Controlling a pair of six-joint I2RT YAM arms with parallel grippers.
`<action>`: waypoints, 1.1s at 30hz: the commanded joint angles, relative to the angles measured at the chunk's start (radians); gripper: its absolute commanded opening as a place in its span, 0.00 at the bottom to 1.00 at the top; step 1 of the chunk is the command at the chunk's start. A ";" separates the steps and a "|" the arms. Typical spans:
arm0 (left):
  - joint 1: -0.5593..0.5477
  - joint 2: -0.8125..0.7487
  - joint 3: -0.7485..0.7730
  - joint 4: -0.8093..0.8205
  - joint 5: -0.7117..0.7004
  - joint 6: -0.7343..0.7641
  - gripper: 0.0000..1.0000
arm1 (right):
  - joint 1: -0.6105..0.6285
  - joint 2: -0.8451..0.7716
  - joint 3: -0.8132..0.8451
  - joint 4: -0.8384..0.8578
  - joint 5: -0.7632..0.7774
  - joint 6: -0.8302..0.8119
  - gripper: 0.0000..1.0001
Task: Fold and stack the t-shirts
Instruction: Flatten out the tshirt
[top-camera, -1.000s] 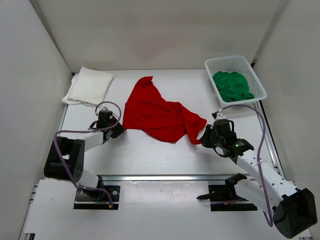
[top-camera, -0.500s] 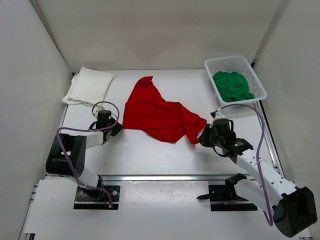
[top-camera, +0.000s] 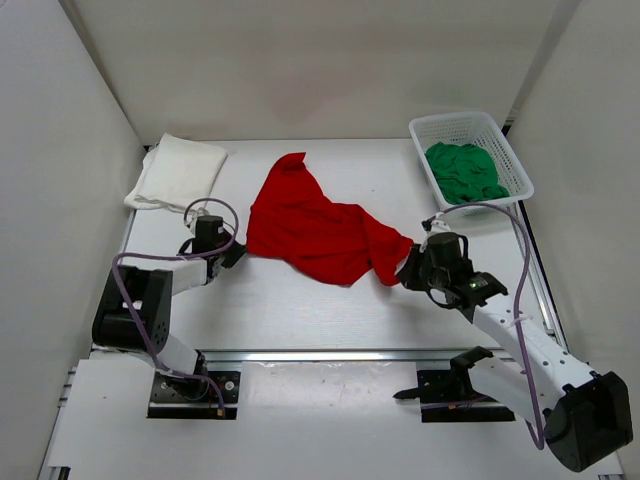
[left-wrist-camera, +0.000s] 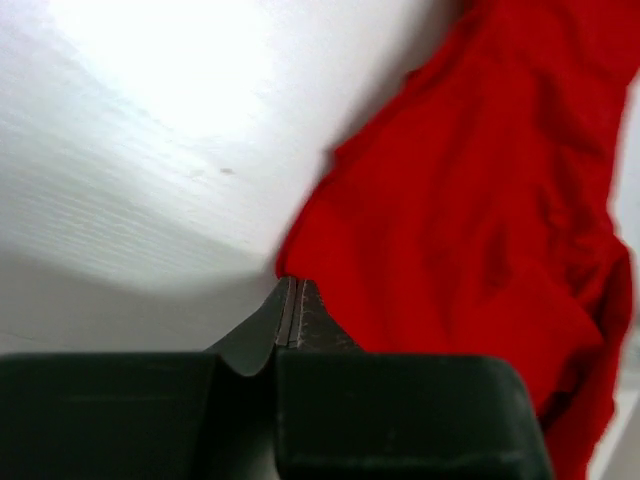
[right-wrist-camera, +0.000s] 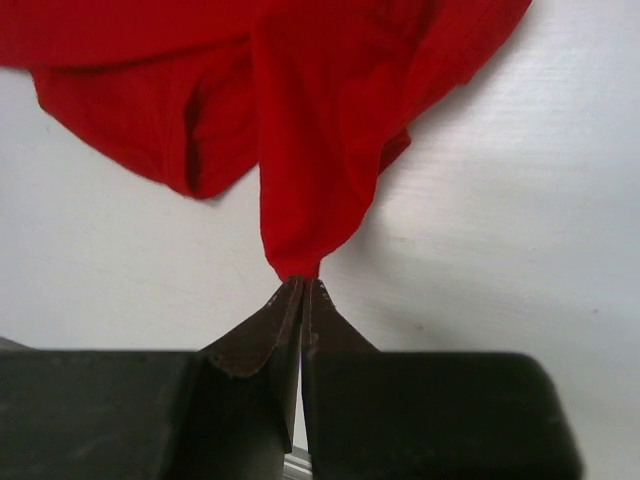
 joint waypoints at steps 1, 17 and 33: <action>-0.002 -0.127 0.089 -0.033 0.059 0.008 0.00 | -0.032 -0.025 0.143 -0.018 0.047 -0.042 0.00; 0.348 -0.479 0.659 -0.315 0.453 -0.018 0.00 | 0.131 0.255 1.448 -0.461 0.556 -0.274 0.00; 0.200 -0.080 0.566 -0.228 0.272 0.016 0.00 | -0.308 0.706 1.396 -0.323 -0.060 -0.254 0.00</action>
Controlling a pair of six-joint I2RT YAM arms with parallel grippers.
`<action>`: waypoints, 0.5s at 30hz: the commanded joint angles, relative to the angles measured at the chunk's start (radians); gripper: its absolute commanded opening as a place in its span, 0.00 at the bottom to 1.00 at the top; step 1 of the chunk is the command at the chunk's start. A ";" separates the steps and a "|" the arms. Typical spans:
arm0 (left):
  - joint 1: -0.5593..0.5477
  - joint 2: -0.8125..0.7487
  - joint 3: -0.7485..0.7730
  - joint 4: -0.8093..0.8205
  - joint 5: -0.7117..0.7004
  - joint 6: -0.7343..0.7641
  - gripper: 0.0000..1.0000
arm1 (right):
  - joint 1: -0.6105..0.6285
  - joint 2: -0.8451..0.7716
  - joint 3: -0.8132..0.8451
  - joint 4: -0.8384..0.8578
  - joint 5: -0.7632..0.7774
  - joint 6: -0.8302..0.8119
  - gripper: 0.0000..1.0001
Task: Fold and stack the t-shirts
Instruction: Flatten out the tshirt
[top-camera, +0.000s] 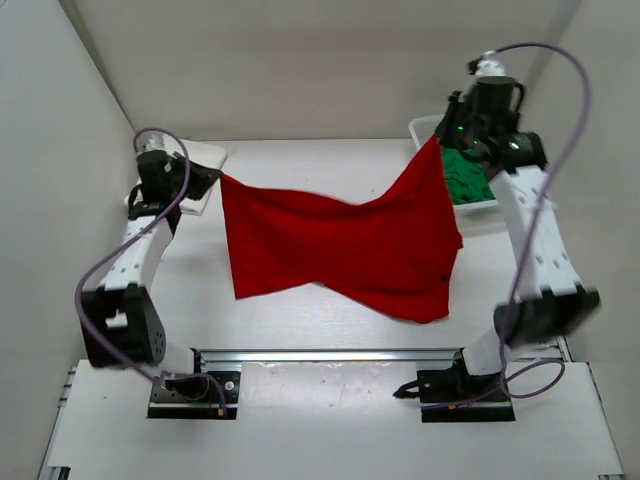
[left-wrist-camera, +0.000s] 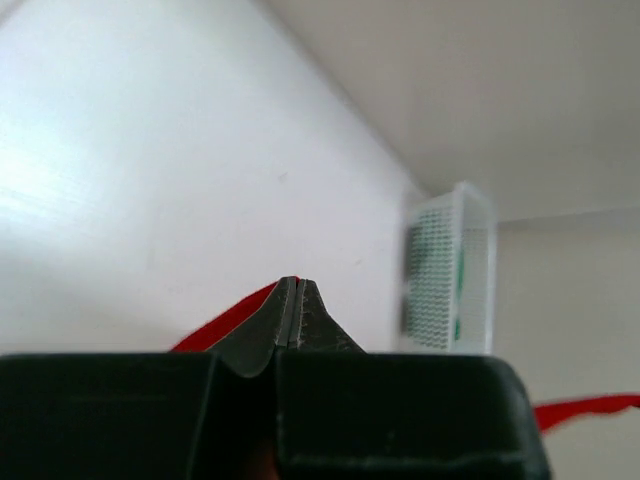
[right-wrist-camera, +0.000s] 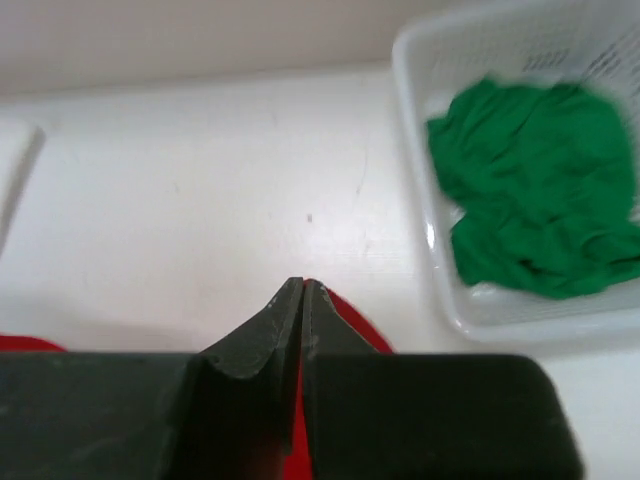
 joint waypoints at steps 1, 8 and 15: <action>-0.048 0.145 0.132 0.004 -0.057 0.008 0.00 | -0.028 0.209 0.135 0.008 -0.147 0.011 0.00; -0.073 0.425 0.736 -0.095 -0.005 -0.056 0.00 | -0.143 0.441 0.607 0.344 -0.389 0.223 0.00; 0.024 0.412 0.954 -0.013 0.001 -0.151 0.00 | -0.159 0.303 0.596 0.626 -0.374 0.228 0.00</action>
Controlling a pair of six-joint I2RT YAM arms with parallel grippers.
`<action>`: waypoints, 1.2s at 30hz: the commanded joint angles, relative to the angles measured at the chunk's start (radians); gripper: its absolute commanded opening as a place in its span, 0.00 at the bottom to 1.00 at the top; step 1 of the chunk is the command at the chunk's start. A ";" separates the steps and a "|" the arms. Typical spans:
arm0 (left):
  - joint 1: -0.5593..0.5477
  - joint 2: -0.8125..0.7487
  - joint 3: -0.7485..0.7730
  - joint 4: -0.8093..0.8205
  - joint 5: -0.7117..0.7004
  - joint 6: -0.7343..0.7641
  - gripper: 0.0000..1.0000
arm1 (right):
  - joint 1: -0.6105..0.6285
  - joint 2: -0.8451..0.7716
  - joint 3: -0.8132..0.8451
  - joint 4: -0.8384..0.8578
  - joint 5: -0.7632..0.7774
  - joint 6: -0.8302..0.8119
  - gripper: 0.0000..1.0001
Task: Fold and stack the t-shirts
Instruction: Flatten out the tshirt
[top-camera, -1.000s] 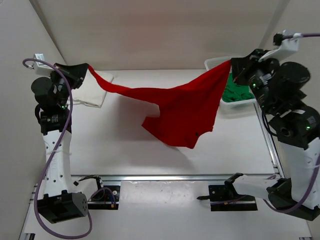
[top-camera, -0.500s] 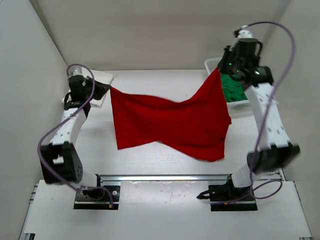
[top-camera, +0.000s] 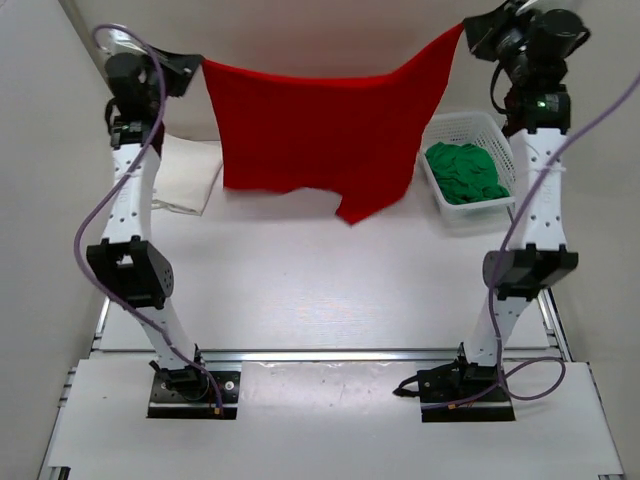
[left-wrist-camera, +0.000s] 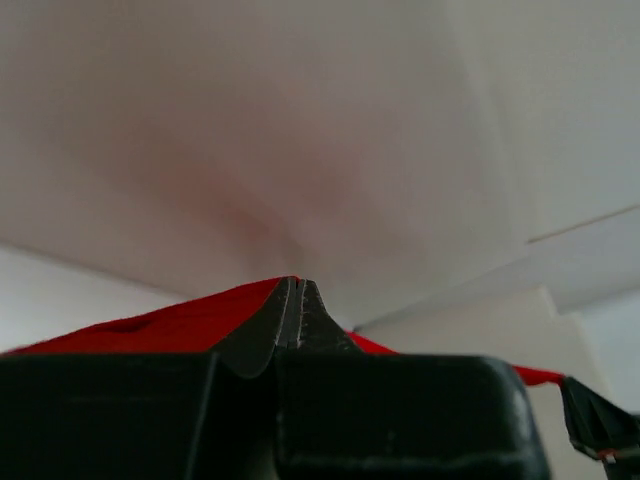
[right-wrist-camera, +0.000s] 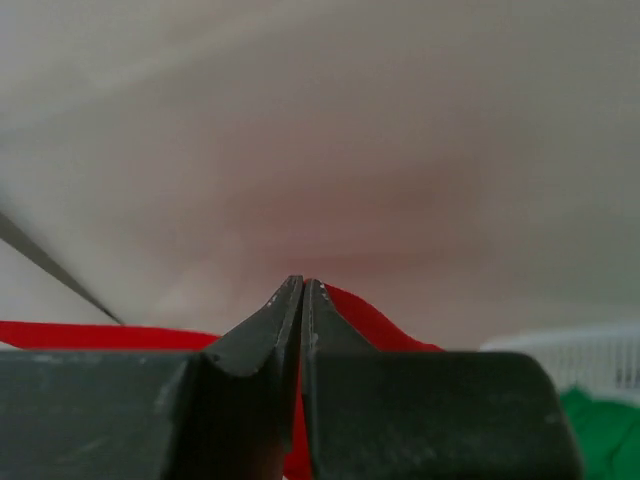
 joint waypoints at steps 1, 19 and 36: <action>0.068 -0.093 0.016 0.071 0.005 -0.056 0.00 | 0.023 -0.208 -0.021 0.261 -0.005 -0.035 0.00; 0.175 -0.584 -1.290 0.367 -0.032 0.068 0.00 | 0.103 -0.868 -1.660 0.262 0.168 0.008 0.00; 0.216 -0.991 -1.552 -0.075 -0.021 0.318 0.00 | 0.423 -1.748 -2.152 -0.297 0.335 0.486 0.00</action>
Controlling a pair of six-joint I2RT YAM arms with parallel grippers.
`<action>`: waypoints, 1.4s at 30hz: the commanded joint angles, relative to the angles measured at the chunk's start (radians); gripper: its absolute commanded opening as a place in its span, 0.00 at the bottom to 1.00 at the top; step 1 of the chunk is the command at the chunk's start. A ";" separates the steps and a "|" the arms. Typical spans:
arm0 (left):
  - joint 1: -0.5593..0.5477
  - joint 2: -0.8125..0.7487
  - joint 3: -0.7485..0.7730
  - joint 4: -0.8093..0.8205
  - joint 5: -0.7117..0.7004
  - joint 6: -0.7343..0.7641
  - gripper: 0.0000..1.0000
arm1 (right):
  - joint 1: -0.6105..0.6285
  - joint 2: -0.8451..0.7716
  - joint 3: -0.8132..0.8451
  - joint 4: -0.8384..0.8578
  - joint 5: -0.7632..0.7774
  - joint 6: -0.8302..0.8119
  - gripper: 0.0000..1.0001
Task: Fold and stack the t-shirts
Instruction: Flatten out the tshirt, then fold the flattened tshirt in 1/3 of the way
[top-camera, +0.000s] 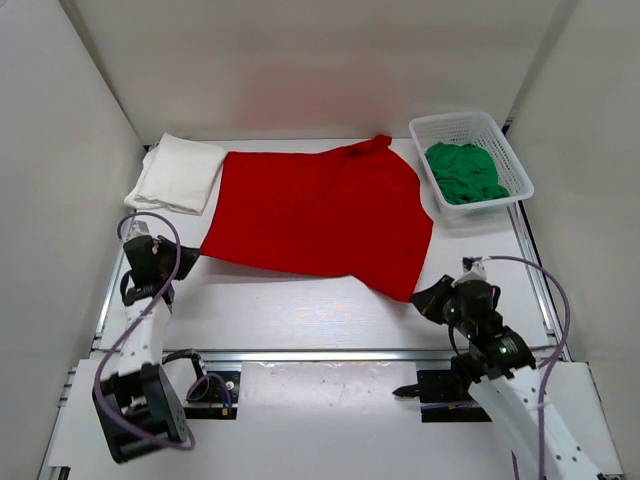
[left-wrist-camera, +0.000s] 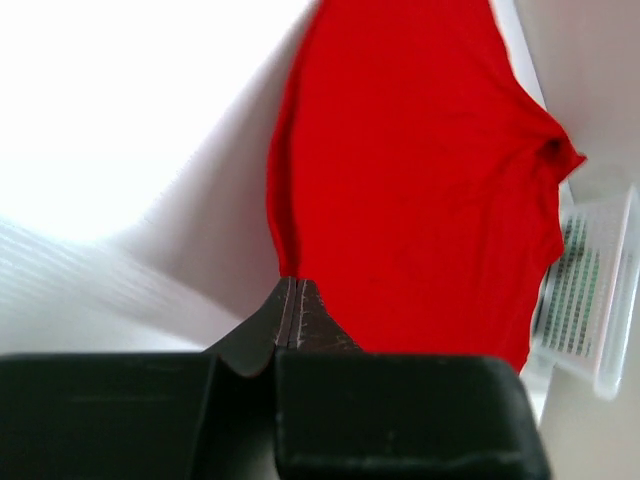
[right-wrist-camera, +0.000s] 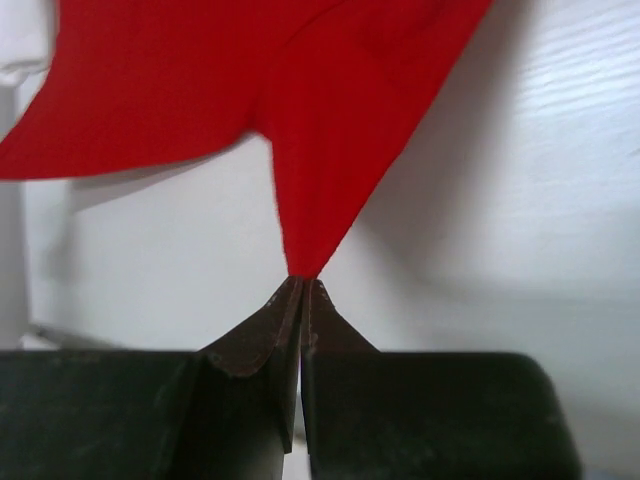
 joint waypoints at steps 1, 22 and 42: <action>-0.037 -0.109 0.000 -0.148 -0.017 0.102 0.00 | 0.158 -0.120 0.027 -0.165 0.142 0.220 0.00; -0.111 0.116 0.092 0.009 -0.047 -0.065 0.00 | -0.253 0.454 0.167 0.253 -0.166 -0.156 0.00; -0.094 0.574 0.419 0.119 -0.098 -0.176 0.00 | -0.219 1.231 0.799 0.393 -0.086 -0.285 0.00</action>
